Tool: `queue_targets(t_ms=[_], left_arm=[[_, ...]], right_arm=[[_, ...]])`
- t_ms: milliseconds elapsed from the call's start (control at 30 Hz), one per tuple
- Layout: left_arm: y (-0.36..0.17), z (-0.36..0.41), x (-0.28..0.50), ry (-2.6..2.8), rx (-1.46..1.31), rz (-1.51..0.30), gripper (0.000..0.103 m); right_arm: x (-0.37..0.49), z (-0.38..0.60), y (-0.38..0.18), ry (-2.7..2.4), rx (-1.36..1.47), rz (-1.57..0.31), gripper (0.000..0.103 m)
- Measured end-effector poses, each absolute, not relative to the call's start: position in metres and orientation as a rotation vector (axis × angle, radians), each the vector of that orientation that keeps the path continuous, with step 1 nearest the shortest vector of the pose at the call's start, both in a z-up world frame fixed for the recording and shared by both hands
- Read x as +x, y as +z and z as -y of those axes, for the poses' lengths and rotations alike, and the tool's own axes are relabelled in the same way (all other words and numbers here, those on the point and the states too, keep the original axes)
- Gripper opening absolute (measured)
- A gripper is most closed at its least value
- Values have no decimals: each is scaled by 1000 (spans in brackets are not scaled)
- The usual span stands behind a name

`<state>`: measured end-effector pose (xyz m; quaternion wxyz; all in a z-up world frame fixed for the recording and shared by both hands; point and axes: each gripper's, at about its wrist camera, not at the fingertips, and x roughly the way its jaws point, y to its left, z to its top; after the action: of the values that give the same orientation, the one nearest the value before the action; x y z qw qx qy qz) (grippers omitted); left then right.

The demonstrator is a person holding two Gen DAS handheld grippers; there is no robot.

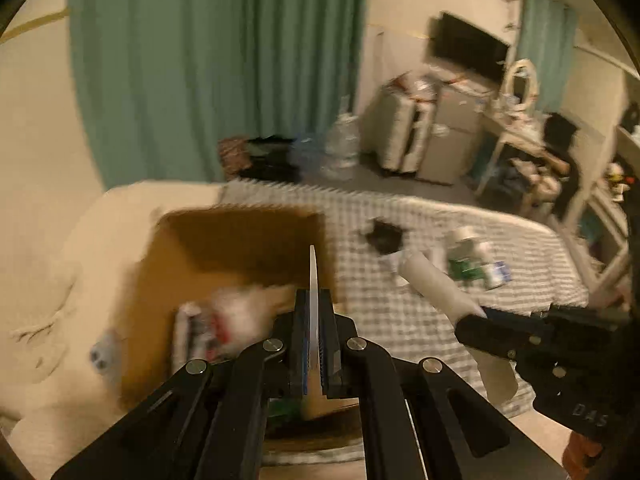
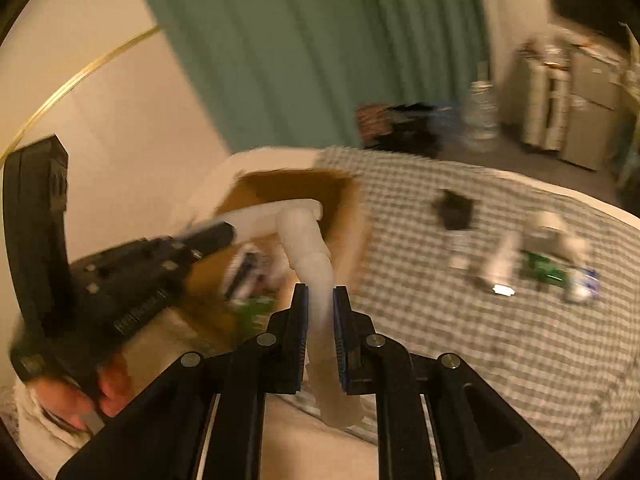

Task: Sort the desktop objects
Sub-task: 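Carry the comb and tube into the cardboard box and release them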

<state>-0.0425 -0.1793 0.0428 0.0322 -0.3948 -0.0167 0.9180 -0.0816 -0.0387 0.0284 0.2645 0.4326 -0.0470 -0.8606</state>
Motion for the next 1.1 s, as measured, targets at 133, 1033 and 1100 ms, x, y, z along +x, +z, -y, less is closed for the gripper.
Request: queue_targets(t_ms=[133,1033,1100], left_arm=[[7,211,-47,2827,-1329,71,3],[1,37,-28,2857,-1252,36,103],[-13,10,-37,2843,-1281,-3,103]], right_arm=[[-110,83,11,-2245,1223,201,16],[-25,-223,-1,-2796,1285,283,101],[-29,-247,-15,-2811,1288,323,101]])
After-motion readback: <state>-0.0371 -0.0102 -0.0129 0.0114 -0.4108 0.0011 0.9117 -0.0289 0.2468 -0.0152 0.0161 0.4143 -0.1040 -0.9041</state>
